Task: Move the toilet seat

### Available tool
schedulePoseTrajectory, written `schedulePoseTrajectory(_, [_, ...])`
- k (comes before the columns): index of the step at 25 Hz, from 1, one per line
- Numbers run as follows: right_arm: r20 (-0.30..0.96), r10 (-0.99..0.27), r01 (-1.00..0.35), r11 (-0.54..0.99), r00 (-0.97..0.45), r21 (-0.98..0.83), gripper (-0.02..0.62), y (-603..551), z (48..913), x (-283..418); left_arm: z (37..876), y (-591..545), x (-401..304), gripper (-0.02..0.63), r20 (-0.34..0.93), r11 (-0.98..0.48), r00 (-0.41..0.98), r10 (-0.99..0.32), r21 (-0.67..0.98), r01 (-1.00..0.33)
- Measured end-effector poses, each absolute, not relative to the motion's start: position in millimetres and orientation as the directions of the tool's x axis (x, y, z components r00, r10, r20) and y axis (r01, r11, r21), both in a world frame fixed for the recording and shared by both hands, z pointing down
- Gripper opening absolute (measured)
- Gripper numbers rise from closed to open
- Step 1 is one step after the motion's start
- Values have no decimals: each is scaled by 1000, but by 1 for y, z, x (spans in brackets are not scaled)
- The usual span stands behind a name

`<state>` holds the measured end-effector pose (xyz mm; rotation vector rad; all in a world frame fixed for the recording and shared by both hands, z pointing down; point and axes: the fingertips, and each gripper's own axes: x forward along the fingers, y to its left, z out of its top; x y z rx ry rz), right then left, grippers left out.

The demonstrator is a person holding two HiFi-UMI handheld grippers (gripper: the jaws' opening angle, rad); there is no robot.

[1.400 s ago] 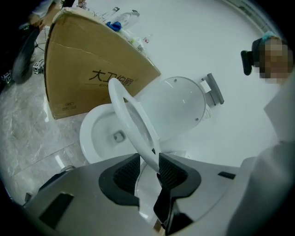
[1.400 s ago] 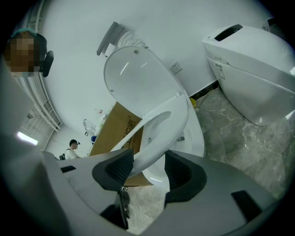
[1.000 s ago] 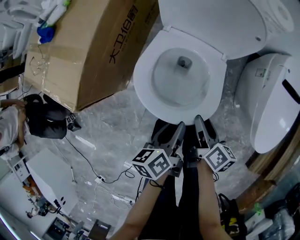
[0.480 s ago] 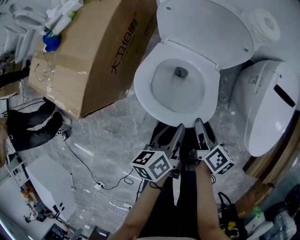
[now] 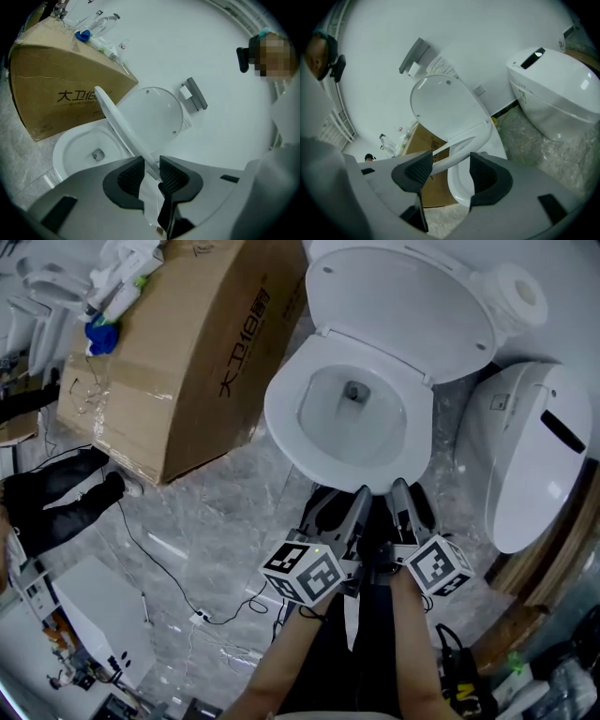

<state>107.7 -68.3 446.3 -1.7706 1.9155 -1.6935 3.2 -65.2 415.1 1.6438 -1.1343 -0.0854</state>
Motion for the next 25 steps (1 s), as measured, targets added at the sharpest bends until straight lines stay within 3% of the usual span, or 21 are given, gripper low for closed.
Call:
schedulePoseTrajectory(3, [594,-725,-745,-170,-349,-645,242,-68,433,105,408,-72,5,112,457,30,539,-707,781,-623])
schedulePoseTrajectory(6, [577,-756,-816,-99,-311,-569,118,-69,417,106,400,-80,9,112,448,11,542,-711,777,-629])
schedulePoseTrajectory(9, [588,-758,-882,-36,-282,-469,54,-68,413,104,394,-88,12,112,437,-12,547,-714,774,-633])
schedulePoseTrajectory(25, [585,-760,-926,58,-284,-374,20,-85,401,96,366,-121,24,115,417,-98,568,-710,740,-665])
